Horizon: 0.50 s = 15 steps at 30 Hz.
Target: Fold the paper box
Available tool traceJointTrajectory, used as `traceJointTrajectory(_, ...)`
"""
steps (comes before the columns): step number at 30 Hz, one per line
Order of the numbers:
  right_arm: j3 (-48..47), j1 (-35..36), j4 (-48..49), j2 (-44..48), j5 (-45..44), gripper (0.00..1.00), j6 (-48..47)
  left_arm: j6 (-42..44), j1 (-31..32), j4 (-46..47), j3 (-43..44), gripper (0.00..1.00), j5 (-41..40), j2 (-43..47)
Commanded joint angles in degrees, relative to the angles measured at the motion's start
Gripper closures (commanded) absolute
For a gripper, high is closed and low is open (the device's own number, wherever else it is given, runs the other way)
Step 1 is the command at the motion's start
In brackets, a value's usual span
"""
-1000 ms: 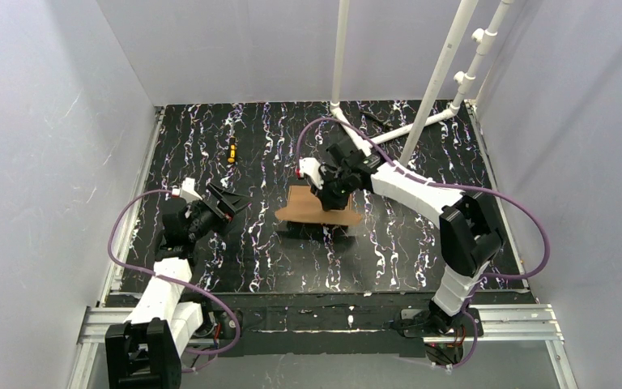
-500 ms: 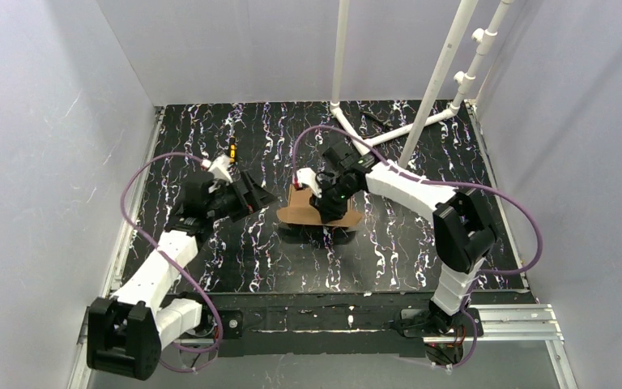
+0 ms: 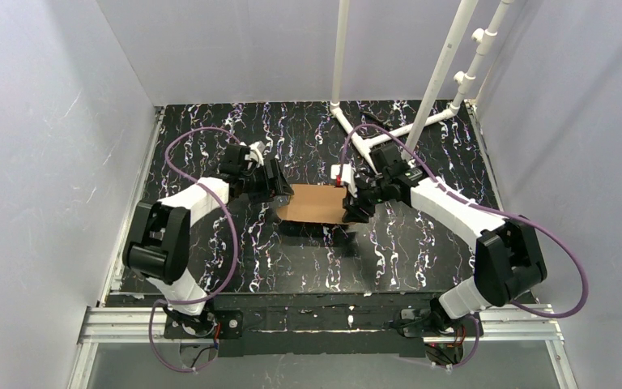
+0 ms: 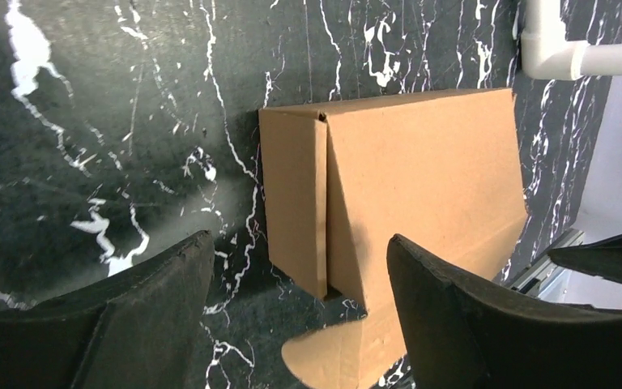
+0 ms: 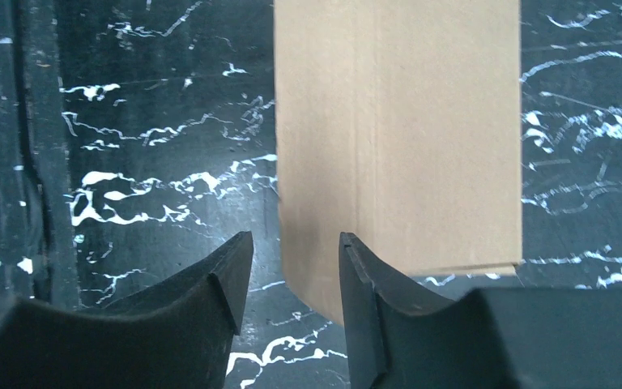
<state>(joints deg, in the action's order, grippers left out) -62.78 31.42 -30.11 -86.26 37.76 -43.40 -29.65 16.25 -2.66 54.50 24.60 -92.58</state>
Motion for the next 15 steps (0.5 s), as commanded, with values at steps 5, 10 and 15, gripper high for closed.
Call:
traceJointTrajectory(5, 5.6, -2.9, 13.0, 3.8, 0.7, 0.51, 0.9, 0.1, 2.9, -2.4, 1.5, 0.33, -0.7, -5.7)
traceJointTrajectory(10, 5.0, -2.5, 12.9, 3.0, -0.3, 0.5, -0.4, -3.6, 3.8, -2.9, -0.8, 0.41, -3.1, -6.2)
traceJointTrajectory(15, 6.5, -3.4, 19.7, 3.4, -2.4, 0.47, 9.8, -11.4, 4.1, -0.1, -6.8, 0.5, -5.5, -3.5)
